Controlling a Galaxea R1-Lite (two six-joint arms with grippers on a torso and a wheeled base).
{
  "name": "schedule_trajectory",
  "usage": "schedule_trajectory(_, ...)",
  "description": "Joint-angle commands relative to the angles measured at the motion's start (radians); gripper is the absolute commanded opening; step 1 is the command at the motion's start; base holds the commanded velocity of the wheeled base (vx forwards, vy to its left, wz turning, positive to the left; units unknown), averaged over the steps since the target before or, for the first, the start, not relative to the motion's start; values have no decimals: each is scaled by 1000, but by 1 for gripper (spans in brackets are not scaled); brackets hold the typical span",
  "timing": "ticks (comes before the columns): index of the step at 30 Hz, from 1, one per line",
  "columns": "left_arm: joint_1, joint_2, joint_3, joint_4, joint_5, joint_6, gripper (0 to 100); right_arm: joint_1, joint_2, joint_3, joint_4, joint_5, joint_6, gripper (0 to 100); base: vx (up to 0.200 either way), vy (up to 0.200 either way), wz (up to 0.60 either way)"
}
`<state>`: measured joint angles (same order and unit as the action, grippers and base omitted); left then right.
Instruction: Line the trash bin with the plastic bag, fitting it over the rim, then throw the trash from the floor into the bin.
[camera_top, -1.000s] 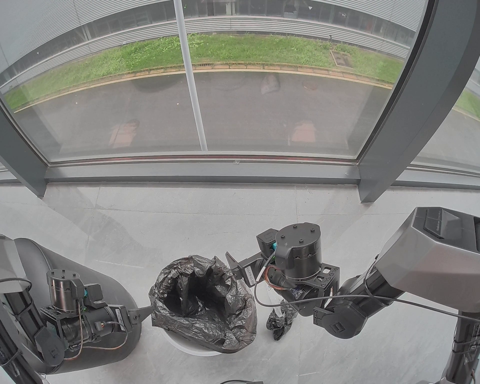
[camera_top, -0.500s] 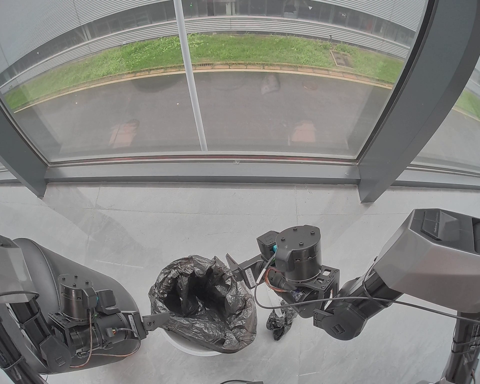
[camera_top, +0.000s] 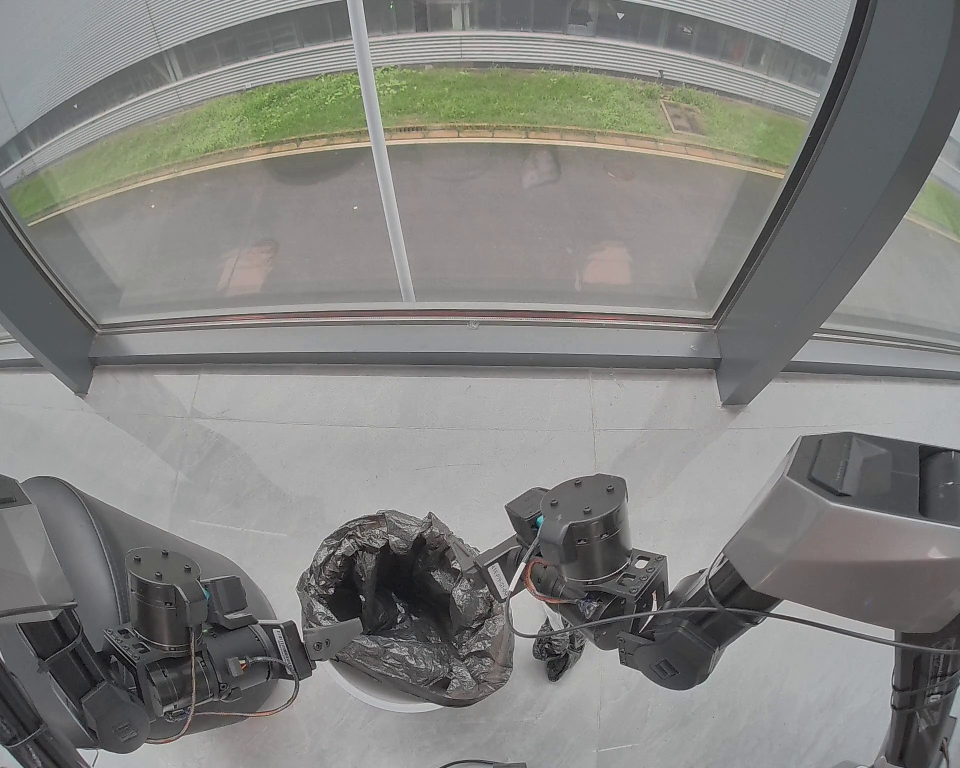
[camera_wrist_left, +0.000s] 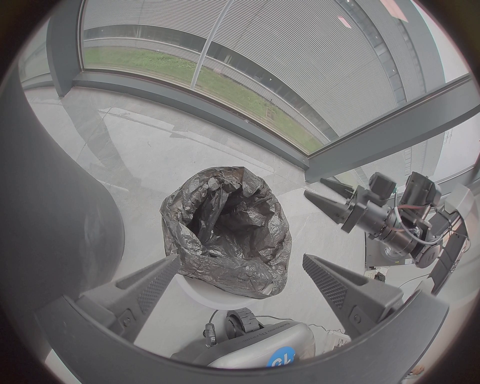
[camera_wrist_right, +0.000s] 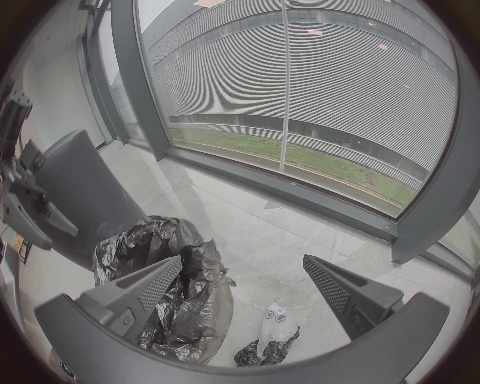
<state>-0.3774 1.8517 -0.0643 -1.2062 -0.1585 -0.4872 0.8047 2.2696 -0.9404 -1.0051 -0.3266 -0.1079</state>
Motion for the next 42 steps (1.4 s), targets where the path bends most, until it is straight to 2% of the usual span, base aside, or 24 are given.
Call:
schedule_trajectory(1,-1,-14,1,-1,1,-1,100,22,87,-49,31,11,-19,100,0,0,0)
schedule_trajectory(15,3,-9,-6,-1,-1,-8,100,19,219,-127,76,3,-21,100,0,0,0)
schedule_trajectory(33,-1,-8,-8,-1,-1,-10,100,-22,269,-202,100,-9,-26,100,0,0,0)
schedule_trajectory(35,-3,-9,-8,-1,-1,-10,100,-27,274,-212,100,-25,-32,100,0,0,0)
schedule_trajectory(38,-1,-11,-6,-1,-1,-10,100,-33,297,-247,88,-100,-70,100,0,0,0)
schedule_trajectory(42,-1,-5,-6,-1,-3,-11,100,-35,298,-265,89,-115,-78,100,0,0,0)
